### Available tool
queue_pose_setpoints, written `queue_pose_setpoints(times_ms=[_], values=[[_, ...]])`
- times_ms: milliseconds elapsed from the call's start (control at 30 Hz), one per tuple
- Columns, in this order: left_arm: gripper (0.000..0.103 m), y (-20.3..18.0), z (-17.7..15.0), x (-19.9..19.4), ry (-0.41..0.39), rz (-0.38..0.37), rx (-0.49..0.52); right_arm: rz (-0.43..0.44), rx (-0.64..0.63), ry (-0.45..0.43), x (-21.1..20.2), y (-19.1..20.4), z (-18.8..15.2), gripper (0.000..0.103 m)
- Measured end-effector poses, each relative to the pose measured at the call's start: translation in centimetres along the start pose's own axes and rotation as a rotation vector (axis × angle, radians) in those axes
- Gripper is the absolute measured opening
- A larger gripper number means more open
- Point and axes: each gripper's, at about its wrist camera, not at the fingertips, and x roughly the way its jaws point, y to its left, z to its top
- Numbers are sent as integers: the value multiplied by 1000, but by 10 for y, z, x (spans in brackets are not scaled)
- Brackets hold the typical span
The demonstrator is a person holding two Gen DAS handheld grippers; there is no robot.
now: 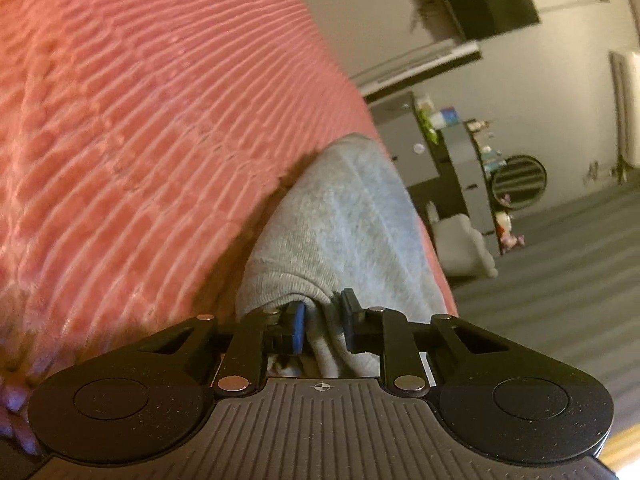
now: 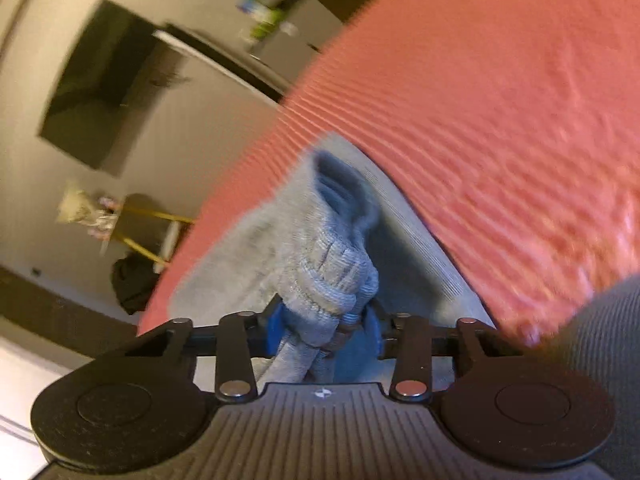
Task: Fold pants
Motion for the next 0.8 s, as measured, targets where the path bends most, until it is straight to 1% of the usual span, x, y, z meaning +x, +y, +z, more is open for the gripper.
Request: queue_pose_setpoints(times_ms=[67, 100, 167, 200, 267, 300, 333, 367, 400, 433, 467, 500, 533, 567, 633, 667, 700, 733, 767, 800], values=[[19, -10, -3, -8, -10, 31, 67, -8, -34, -9, -6, 6, 4, 39], [13, -15, -5, -12, -21, 51, 105, -24, -59, -4, -5, 5, 4, 39], [13, -24, -8, -21, -38, 81, 180, -73, -101, 1, 0, -1, 0, 39], [10, -31, -9, -26, -56, 102, 222, -84, -98, 10, 3, -5, -2, 39], [13, -50, -10, -38, -113, 170, 346, -93, -94, 24, 5, -12, -6, 39], [23, -58, -9, -43, -143, 194, 398, -91, -114, 22, 2, -10, -7, 39], [43, -68, -5, -44, -165, 214, 450, -77, -139, 12, -1, -6, -7, 39], [53, -75, -1, -43, -172, 226, 475, -70, -162, 4, -2, -2, -6, 39], [56, -79, 4, -40, -175, 231, 484, -82, -191, 9, -1, 1, -5, 42], [56, -82, 10, -35, -173, 229, 479, -112, -215, 31, 4, 3, -4, 43], [57, -82, 18, -29, -161, 219, 467, -142, -208, 60, 9, 2, -2, 45], [57, -81, 25, -21, -135, 210, 453, -148, -178, 69, 10, 0, -1, 52], [56, -77, 29, -16, -117, 212, 442, -154, -150, 65, 8, -2, 0, 56], [56, -76, 30, -9, -100, 216, 442, -164, -150, 57, 5, -1, 0, 62], [57, -71, 25, 7, -56, 219, 477, -191, -222, 25, -2, 5, -2, 64], [56, -66, 20, 20, 1, 248, 495, -217, -252, -2, -6, 8, -2, 66], [54, -61, 15, 34, 88, 293, 505, -246, -269, -32, -12, 10, -1, 70], [55, -54, 8, 51, 196, 351, 537, -264, -275, -59, -17, 11, 3, 70], [58, -51, 0, 60, 230, 418, 598, -260, -277, -77, -19, 11, 6, 70], [59, -55, -4, 60, 216, 432, 645, -241, -284, -92, -23, 12, 9, 70]])
